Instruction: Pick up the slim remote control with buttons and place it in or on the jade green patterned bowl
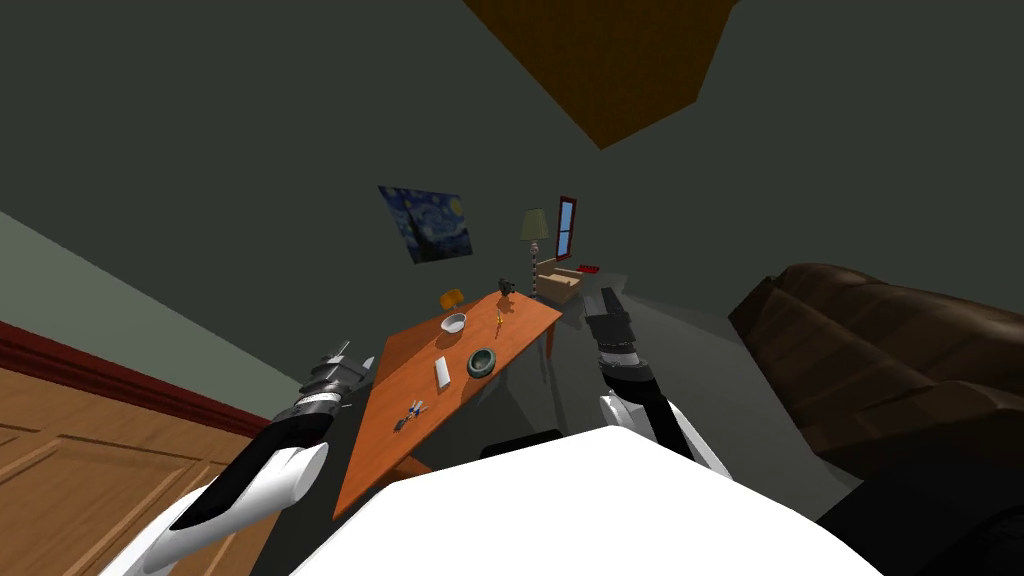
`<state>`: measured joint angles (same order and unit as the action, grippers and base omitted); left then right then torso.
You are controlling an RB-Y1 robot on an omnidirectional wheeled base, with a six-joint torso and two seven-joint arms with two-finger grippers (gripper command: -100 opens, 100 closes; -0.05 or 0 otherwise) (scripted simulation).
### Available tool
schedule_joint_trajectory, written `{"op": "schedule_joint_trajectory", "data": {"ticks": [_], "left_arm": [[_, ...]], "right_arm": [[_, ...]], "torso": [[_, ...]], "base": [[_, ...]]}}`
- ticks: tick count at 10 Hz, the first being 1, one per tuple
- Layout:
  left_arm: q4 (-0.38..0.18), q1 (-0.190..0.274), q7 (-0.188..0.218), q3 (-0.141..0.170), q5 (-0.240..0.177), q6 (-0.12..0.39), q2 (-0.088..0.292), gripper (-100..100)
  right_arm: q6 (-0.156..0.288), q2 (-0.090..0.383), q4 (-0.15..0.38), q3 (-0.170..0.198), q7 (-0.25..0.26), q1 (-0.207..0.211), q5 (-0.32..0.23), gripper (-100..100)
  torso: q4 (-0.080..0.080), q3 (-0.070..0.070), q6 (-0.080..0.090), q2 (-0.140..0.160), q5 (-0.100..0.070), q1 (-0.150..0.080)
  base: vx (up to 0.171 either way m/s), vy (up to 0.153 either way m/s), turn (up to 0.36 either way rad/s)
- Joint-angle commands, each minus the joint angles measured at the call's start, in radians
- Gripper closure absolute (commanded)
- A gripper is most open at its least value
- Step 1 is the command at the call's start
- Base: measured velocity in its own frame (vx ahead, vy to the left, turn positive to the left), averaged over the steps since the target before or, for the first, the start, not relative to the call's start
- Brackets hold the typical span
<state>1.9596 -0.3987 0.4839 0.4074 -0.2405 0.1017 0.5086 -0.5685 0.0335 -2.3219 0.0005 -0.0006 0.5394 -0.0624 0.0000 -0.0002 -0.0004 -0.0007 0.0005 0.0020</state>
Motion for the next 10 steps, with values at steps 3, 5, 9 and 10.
{"op": "schedule_joint_trajectory", "data": {"ticks": [3, 5, 9, 10], "left_arm": [[-0.096, 0.013, 0.072, 0.080, -0.027, 0.092, 0.051, -100], [-0.156, 0.021, 0.108, 0.118, -0.042, 0.136, 0.076, -100], [-0.260, 0.037, 0.183, 0.191, -0.074, 0.234, 0.120, -100], [-0.285, 0.037, 0.183, 0.191, -0.074, 0.254, 0.120, -100]], "right_arm": [[0.000, 0.000, 0.000, 0.000, 0.000, 0.000, 0.000, 0], [0.000, 0.000, 0.000, 0.000, 0.000, 0.000, 0.000, 0], [0.000, 0.000, 0.000, 0.000, 0.000, 0.000, 0.000, 0], [0.000, 0.000, 0.000, 0.000, 0.000, 0.000, 0.000, 0]], "torso": [[0.000, 0.000, 0.000, 0.000, 0.000, 0.000], [0.000, 0.000, 0.000, 0.000, 0.000, 0.000], [0.000, -0.001, 0.000, -0.001, 0.000, 0.000], [0.000, -0.001, 0.001, -0.001, 0.000, 0.000]], "base": [[-0.009, 0.011, -0.207], [-0.002, 0.011, -0.212], [0.006, 0.009, -0.210], [0.011, 0.016, -0.142]]}}
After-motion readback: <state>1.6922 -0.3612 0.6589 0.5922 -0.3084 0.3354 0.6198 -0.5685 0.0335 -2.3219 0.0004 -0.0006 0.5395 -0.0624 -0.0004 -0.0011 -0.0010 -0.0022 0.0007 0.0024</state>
